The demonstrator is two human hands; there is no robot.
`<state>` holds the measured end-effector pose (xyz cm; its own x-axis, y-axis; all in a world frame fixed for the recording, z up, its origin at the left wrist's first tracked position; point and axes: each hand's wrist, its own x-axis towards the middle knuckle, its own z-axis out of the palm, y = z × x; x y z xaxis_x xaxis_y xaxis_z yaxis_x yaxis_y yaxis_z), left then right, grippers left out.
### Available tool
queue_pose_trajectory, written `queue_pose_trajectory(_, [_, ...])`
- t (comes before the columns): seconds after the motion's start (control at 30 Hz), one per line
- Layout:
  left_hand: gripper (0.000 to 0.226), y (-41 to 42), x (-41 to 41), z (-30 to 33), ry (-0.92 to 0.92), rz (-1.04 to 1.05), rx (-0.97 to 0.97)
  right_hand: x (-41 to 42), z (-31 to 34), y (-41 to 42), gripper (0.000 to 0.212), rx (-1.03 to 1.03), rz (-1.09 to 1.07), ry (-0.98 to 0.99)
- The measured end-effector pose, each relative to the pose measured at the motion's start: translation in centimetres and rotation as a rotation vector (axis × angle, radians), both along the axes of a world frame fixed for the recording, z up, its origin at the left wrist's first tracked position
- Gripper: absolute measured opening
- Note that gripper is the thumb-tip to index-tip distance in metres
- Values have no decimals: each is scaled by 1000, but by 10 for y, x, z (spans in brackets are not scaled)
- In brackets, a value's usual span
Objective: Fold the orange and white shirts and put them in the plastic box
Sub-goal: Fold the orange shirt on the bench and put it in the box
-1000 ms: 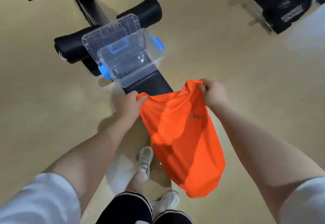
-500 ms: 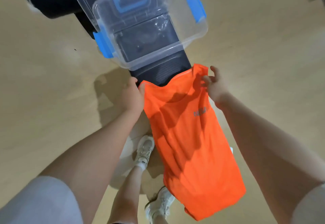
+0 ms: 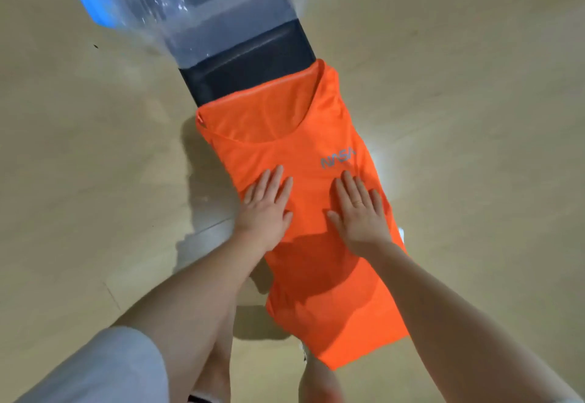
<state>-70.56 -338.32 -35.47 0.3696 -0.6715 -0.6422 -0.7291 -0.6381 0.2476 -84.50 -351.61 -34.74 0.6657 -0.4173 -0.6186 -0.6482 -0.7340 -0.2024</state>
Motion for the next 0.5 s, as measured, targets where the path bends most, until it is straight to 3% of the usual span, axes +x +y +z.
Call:
queue_pose_trajectory(0.13, [71, -2, -15, -6, -114, 72, 5, -51, -5, -20, 64, -2, -93, 42])
queue_pose_trajectory(0.27, [63, 0, -56, 6, -114, 187, -34, -104, 14, -22, 63, 175, -307, -143])
queue_pose_trajectory(0.33, [63, 10, -95, 14, -85, 248, -147, -139, 21, -18, 58, 235, -378, -160])
queue_pose_trajectory(0.4, [61, 22, -137, 23, -61, 363, -302, -174, 27, -13, 56, 251, -445, -136])
queue_pose_trajectory(0.5, [51, 42, -191, 32, 5, 634, -316, -219, 32, 0, 53, 275, -605, -104])
